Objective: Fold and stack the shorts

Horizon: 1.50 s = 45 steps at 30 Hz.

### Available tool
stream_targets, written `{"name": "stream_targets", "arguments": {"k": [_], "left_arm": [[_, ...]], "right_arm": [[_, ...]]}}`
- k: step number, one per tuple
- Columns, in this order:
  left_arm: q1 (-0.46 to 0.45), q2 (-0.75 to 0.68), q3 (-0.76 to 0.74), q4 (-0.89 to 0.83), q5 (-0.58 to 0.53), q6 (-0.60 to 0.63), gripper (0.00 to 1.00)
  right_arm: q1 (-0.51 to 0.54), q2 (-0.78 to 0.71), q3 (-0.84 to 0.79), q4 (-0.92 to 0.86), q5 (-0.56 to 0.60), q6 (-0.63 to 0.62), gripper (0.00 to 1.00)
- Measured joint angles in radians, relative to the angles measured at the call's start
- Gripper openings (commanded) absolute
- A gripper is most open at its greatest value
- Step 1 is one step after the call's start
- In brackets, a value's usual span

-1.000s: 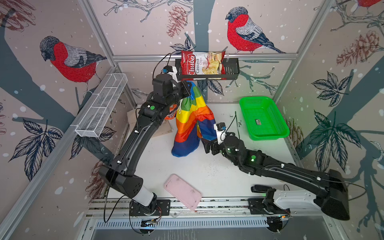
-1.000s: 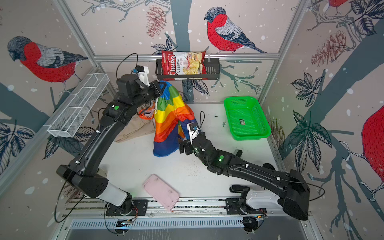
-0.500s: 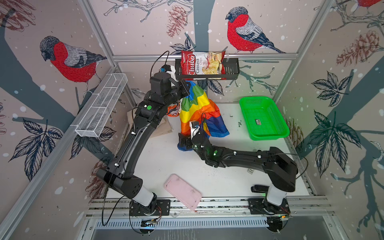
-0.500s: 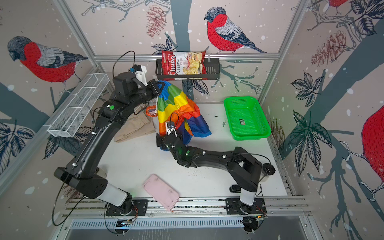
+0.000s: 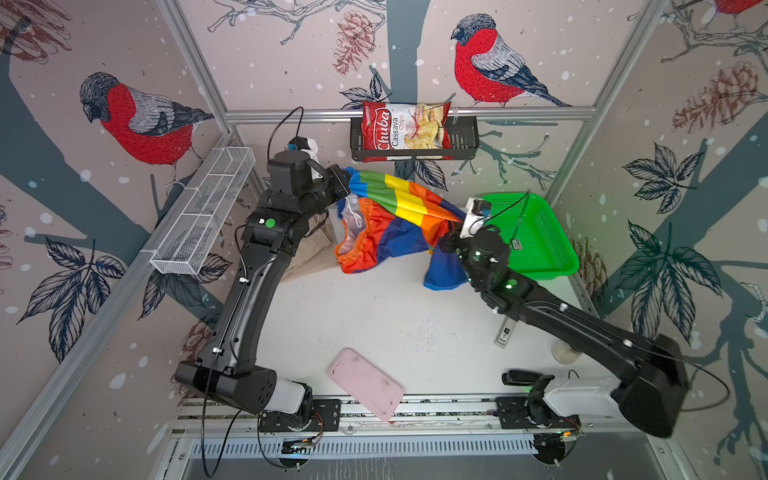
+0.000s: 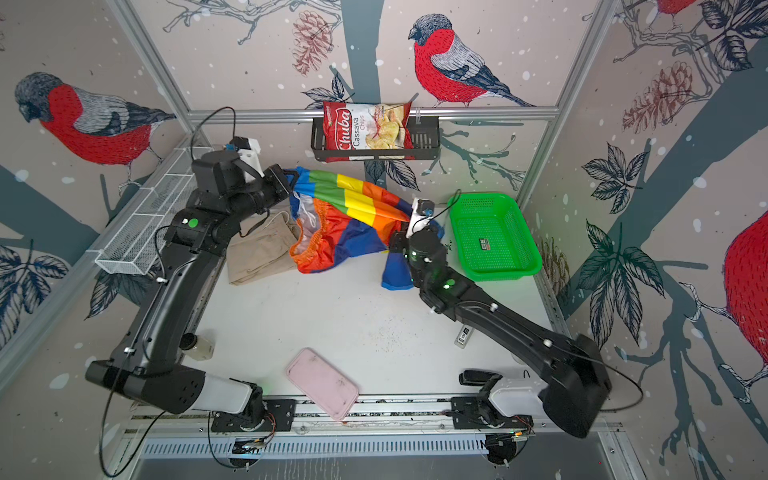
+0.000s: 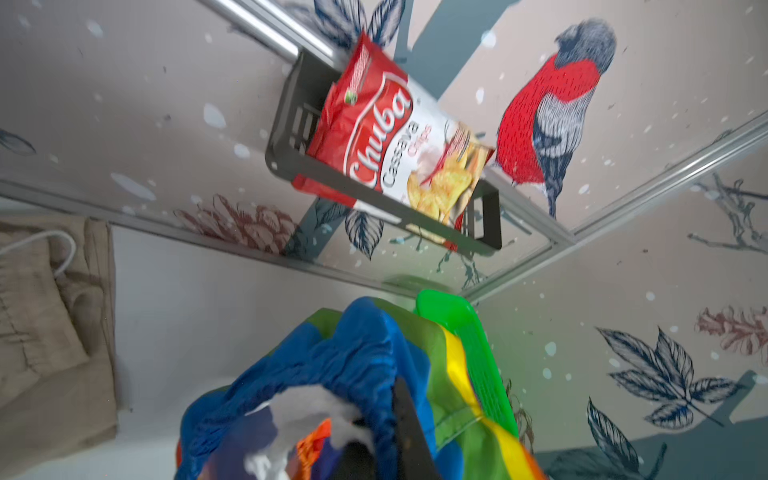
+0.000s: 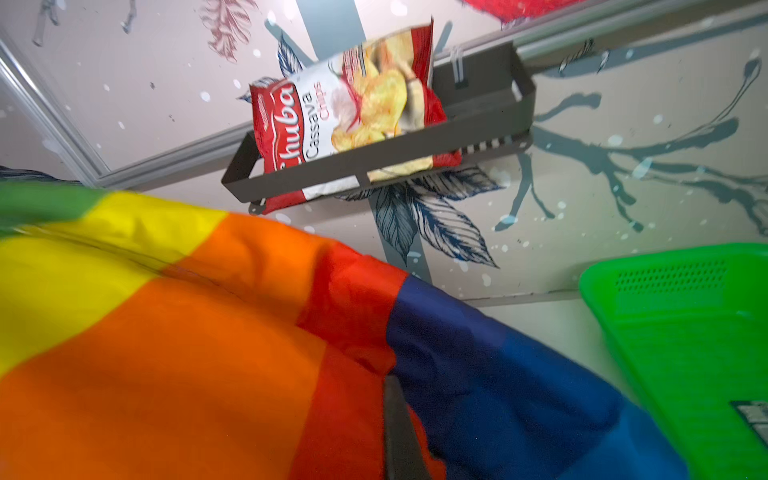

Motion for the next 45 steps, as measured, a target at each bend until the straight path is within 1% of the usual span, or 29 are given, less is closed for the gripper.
{"name": "stream_targets", "arguments": {"k": [3, 7, 12, 15, 17, 20, 22, 24, 26, 27, 28, 29, 31, 32, 33, 35, 36, 39, 41, 43, 45], "left_arm": [[0.006, 0.004, -0.027, 0.006, 0.071, -0.004, 0.0], [0.006, 0.017, -0.061, 0.019, 0.156, -0.011, 0.0], [0.01, 0.002, -0.124, 0.046, 0.195, -0.021, 0.0], [0.013, -0.016, -0.188, 0.069, 0.196, -0.026, 0.0], [0.016, -0.01, -0.23, 0.076, 0.192, -0.026, 0.0], [0.018, 0.041, -0.276, 0.087, 0.177, -0.023, 0.0], [0.022, 0.105, -0.291, 0.091, 0.171, -0.013, 0.0], [0.028, 0.198, -0.293, 0.097, 0.165, -0.007, 0.0], [0.035, 0.294, -0.272, 0.094, 0.16, -0.007, 0.0], [0.041, 0.347, -0.251, 0.092, 0.153, -0.007, 0.0], [0.045, 0.391, -0.227, 0.088, 0.146, -0.008, 0.0], [0.05, 0.44, -0.2, 0.083, 0.135, -0.007, 0.1], [0.055, 0.511, -0.16, 0.079, 0.122, -0.007, 0.39], [0.058, 0.544, -0.142, 0.077, 0.114, -0.006, 0.54], [0.064, 0.571, -0.129, 0.074, 0.102, -0.007, 0.61], [0.075, 0.604, -0.117, 0.065, 0.092, -0.007, 0.69], [0.081, 0.612, -0.116, 0.057, 0.09, -0.008, 0.72], [0.09, 0.608, -0.112, 0.053, 0.089, -0.007, 0.78], [0.095, 0.586, -0.121, 0.053, 0.087, -0.007, 0.79], [0.098, 0.537, -0.155, 0.057, 0.062, -0.007, 0.79], [0.1, 0.462, -0.223, 0.078, 0.053, -0.007, 0.79]], "right_arm": [[-0.052, -0.098, -0.005, -0.081, -0.061, -0.021, 0.0], [-0.119, -0.145, 0.029, -0.218, -0.166, -0.035, 0.0], [-0.137, -0.175, 0.058, -0.337, -0.261, -0.025, 0.0], [-0.145, -0.157, 0.064, -0.362, -0.276, -0.014, 0.0], [-0.171, -0.109, 0.07, -0.361, -0.278, -0.011, 0.01], [-0.243, 0.014, 0.067, -0.338, -0.331, -0.005, 0.01], [-0.291, 0.122, 0.059, -0.304, -0.389, 0.008, 0.0], [-0.335, 0.26, 0.077, -0.275, -0.451, 0.019, 0.0], [-0.356, 0.4, 0.143, -0.277, -0.48, 0.037, 0.0], [-0.36, 0.47, 0.189, -0.28, -0.486, 0.037, 0.02], [-0.362, 0.521, 0.227, -0.283, -0.485, 0.037, 0.04], [-0.361, 0.579, 0.273, -0.285, -0.476, 0.037, 0.1], [-0.359, 0.678, 0.355, -0.291, -0.448, 0.037, 0.33], [-0.358, 0.719, 0.389, -0.305, -0.419, 0.039, 0.5], [-0.36, 0.753, 0.421, -0.319, -0.391, 0.036, 0.62], [-0.361, 0.797, 0.467, -0.34, -0.347, 0.033, 0.74], [-0.361, 0.812, 0.489, -0.346, -0.323, 0.029, 0.78], [-0.359, 0.84, 0.544, -0.369, -0.266, 0.01, 0.84], [-0.358, 0.845, 0.563, -0.374, -0.234, 0.005, 0.85], [-0.357, 0.842, 0.566, -0.381, -0.209, -0.014, 0.86], [-0.354, 0.834, 0.565, -0.388, -0.185, -0.02, 0.87]]}}
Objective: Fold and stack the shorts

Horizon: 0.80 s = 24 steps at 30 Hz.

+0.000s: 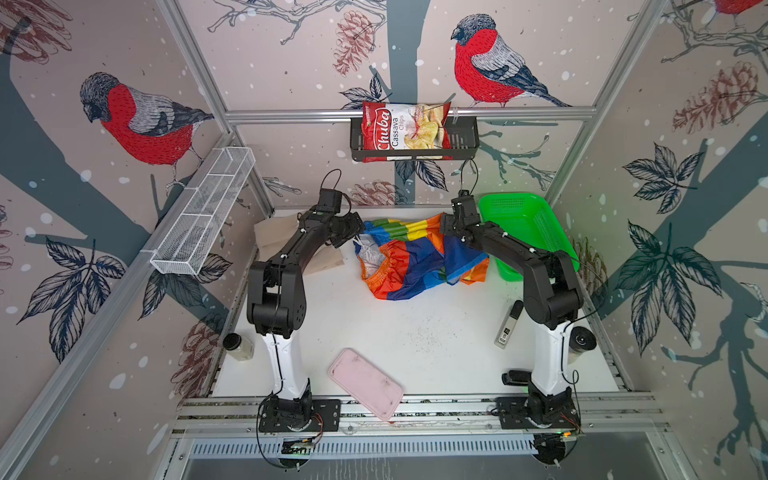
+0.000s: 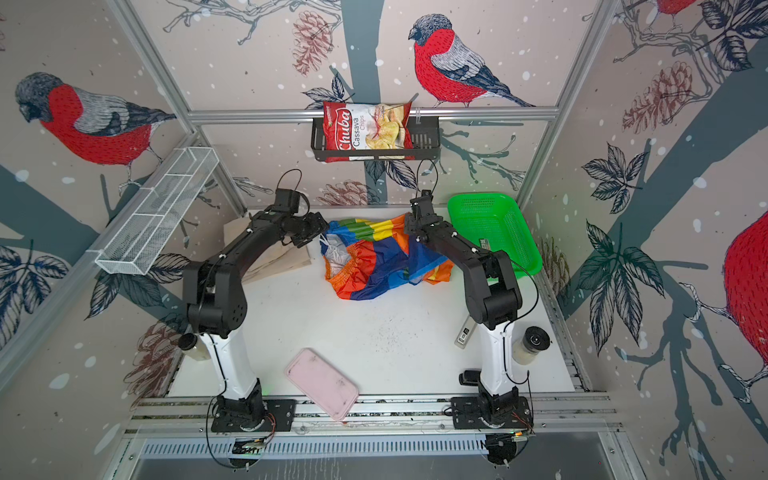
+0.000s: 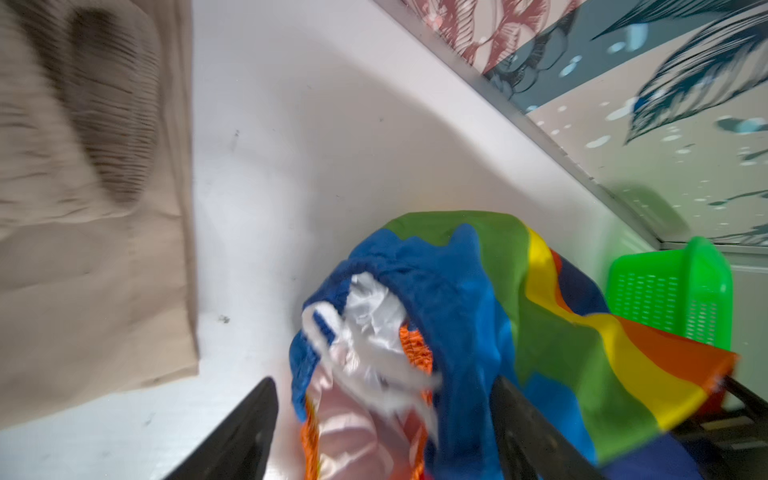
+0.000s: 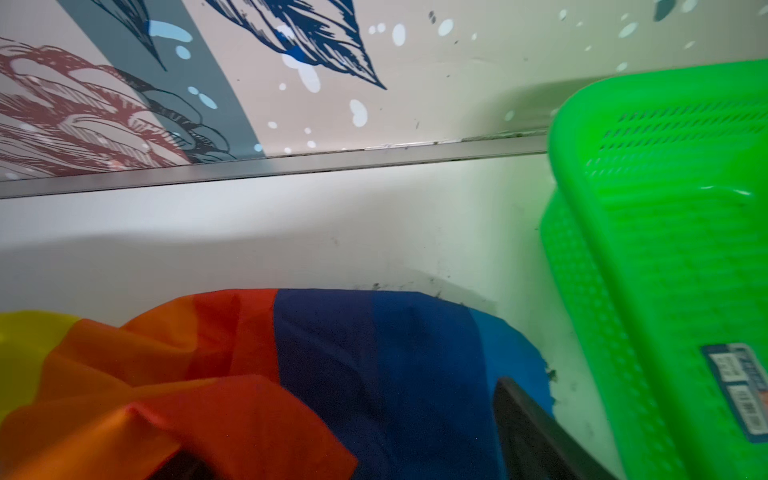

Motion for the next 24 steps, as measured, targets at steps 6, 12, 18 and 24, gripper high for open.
{"name": "stream_targets", "arguments": {"k": [6, 12, 18, 24], "left_arm": [[-0.024, -0.252, -0.275, 0.092, -0.049, -0.019, 0.71], [-0.104, -0.253, -0.356, 0.245, -0.023, 0.0, 0.6], [-0.132, -0.024, -0.241, 0.346, 0.051, -0.003, 0.68], [-0.149, 0.141, -0.137, 0.409, 0.084, -0.004, 0.62]], "right_arm": [[0.0, 0.001, 0.056, -0.009, 0.052, -0.024, 0.87], [-0.015, 0.087, 0.167, -0.031, 0.083, -0.05, 0.85], [-0.019, 0.134, 0.221, -0.048, 0.085, -0.072, 0.83], [-0.026, 0.164, 0.227, -0.049, 0.063, -0.072, 0.82]]}}
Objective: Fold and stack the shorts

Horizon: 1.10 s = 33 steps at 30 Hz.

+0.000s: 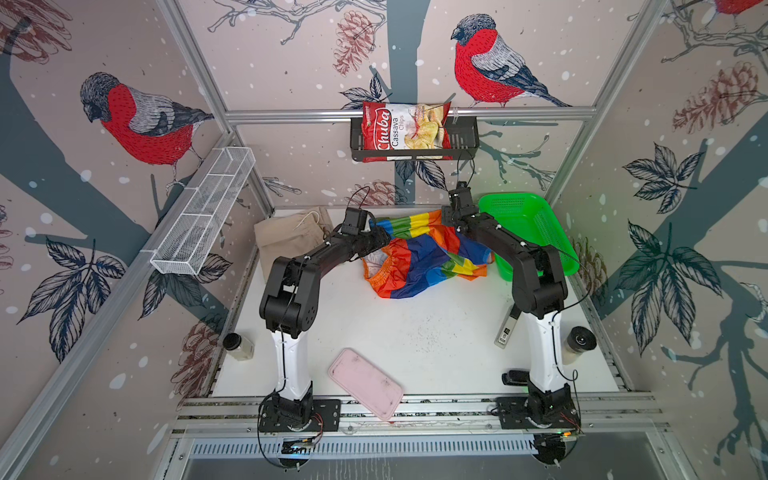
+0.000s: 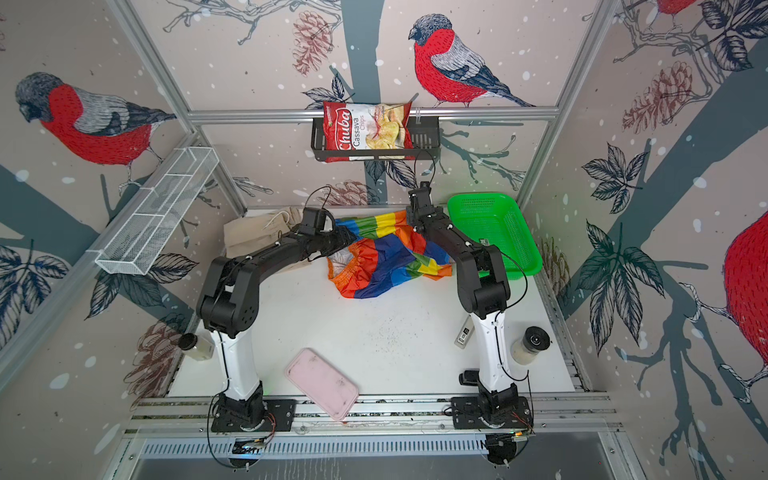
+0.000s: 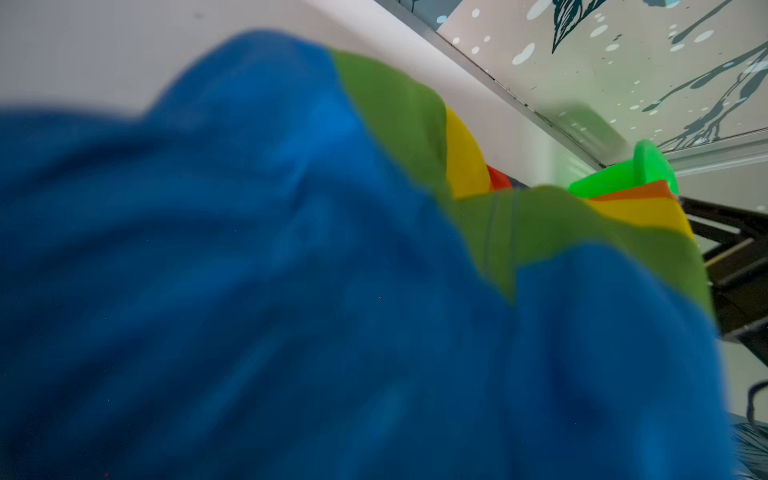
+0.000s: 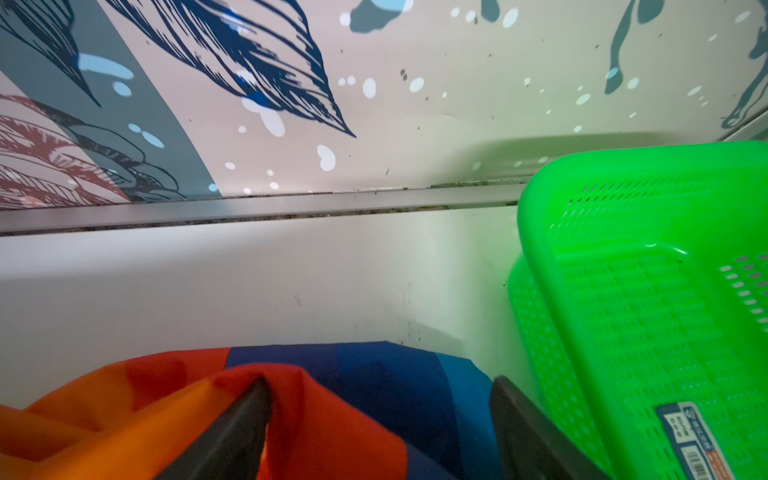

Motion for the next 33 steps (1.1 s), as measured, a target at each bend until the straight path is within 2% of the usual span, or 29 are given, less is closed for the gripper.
{"name": "stream_targets", "arguments": {"k": [3, 9, 11, 12, 17, 18, 25, 28, 29, 33], "left_arm": [[0.0, 0.066, 0.04, 0.01, 0.008, -0.009, 0.58], [-0.001, 0.139, 0.105, 0.013, -0.006, -0.013, 0.58], [-0.002, 0.151, 0.123, 0.019, -0.012, -0.012, 0.52], [-0.002, 0.16, 0.129, 0.029, -0.011, -0.012, 0.48], [-0.011, 0.215, 0.134, 0.068, 0.008, -0.022, 0.04], [-0.013, 0.222, 0.134, 0.07, 0.012, -0.025, 0.0], [-0.015, 0.187, 0.149, 0.055, 0.016, -0.039, 0.0], [-0.004, 0.1, 0.17, 0.012, 0.043, -0.039, 0.0], [0.004, 0.058, 0.175, 0.0, 0.06, -0.039, 0.0], [0.044, -0.124, 0.164, -0.01, 0.114, -0.04, 0.0]], "right_arm": [[-0.005, 0.011, 0.005, 0.0, -0.011, 0.001, 0.82], [-0.005, 0.02, 0.015, 0.001, -0.027, 0.001, 0.82], [-0.006, 0.027, 0.025, 0.001, -0.03, 0.001, 0.82], [-0.008, 0.031, 0.032, 0.0, -0.031, 0.001, 0.82], [-0.014, 0.054, 0.062, -0.005, -0.035, 0.004, 0.82], [-0.016, 0.06, 0.069, -0.006, -0.038, 0.005, 0.82], [-0.023, 0.06, 0.073, -0.018, -0.048, 0.007, 0.84], [-0.027, 0.011, 0.033, -0.029, -0.051, 0.017, 0.89], [-0.029, -0.015, 0.016, -0.032, -0.052, 0.023, 0.98], [-0.049, -0.189, -0.103, -0.017, -0.084, 0.053, 1.0]]}}
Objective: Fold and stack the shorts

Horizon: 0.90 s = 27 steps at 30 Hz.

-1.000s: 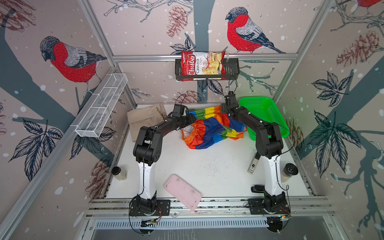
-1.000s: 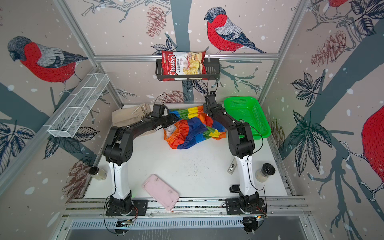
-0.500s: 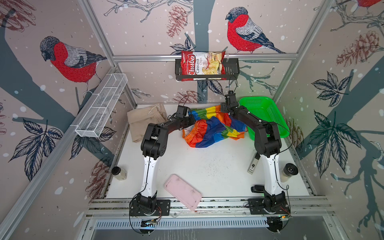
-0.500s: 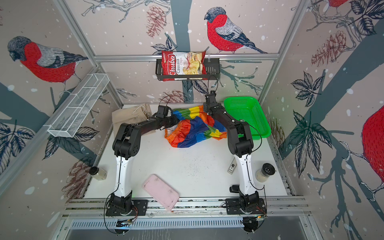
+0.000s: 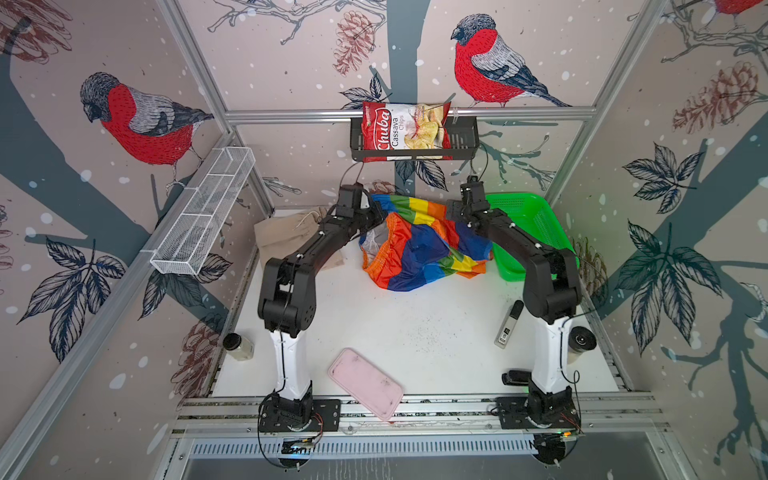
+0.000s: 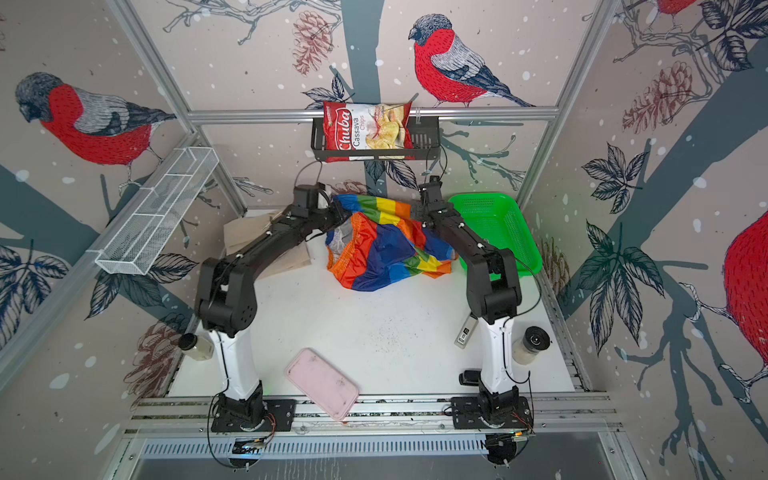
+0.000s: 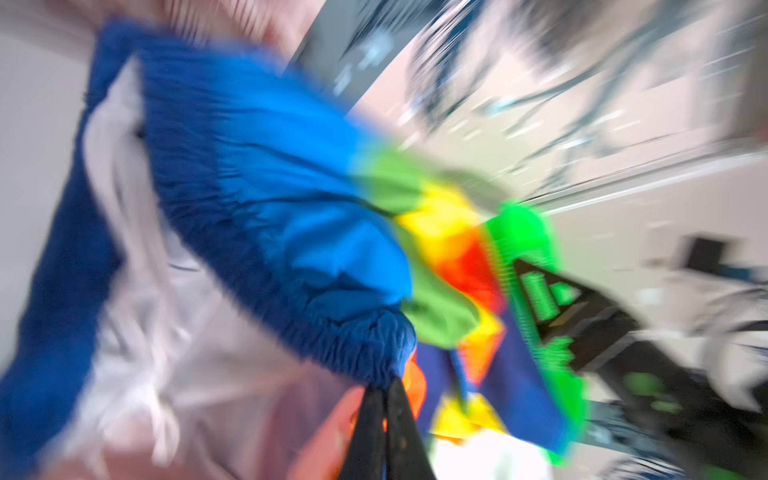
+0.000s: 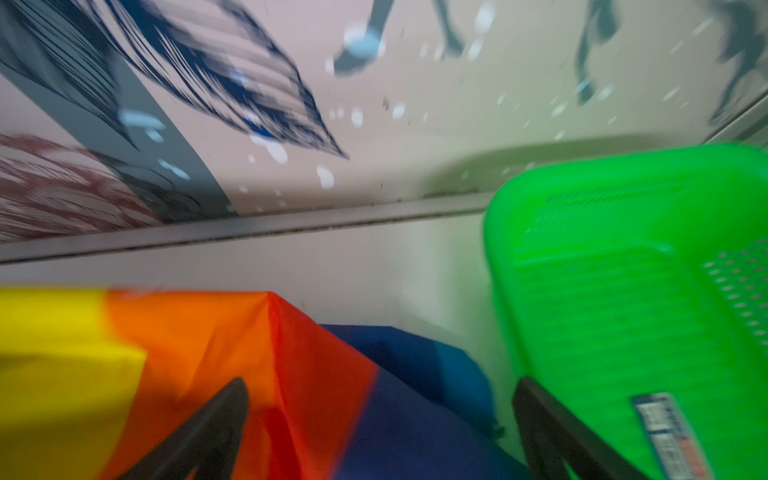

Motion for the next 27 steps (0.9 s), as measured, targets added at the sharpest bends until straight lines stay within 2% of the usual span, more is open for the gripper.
{"name": "stream_targets", "arguments": {"k": [3, 6, 11, 15, 18, 22, 27], "left_arm": [[0.042, -0.151, -0.101, 0.037, 0.051, -0.017, 0.0], [0.092, -0.242, -0.212, 0.064, 0.108, -0.061, 0.0], [0.161, -0.311, -0.341, 0.058, 0.18, -0.092, 0.0], [0.195, -0.346, -0.398, 0.059, 0.211, -0.106, 0.0], [0.213, -0.354, -0.409, 0.058, 0.212, -0.104, 0.0], [0.22, -0.358, -0.412, 0.047, 0.211, -0.092, 0.0], [0.22, -0.363, -0.412, 0.024, 0.208, -0.078, 0.0]], "right_arm": [[-0.019, -0.159, -0.129, 0.037, -0.034, 0.026, 1.0], [-0.029, -0.318, -0.278, 0.068, -0.071, 0.056, 1.0], [-0.019, -0.544, -0.554, 0.097, -0.196, 0.082, 0.98], [-0.004, -0.644, -0.747, 0.104, -0.293, 0.102, 0.93], [-0.016, -0.642, -0.824, 0.1, -0.33, 0.102, 0.87], [-0.043, -0.554, -0.803, 0.117, -0.392, 0.101, 0.74], [-0.084, -0.395, -0.709, 0.165, -0.472, 0.098, 0.75]]}}
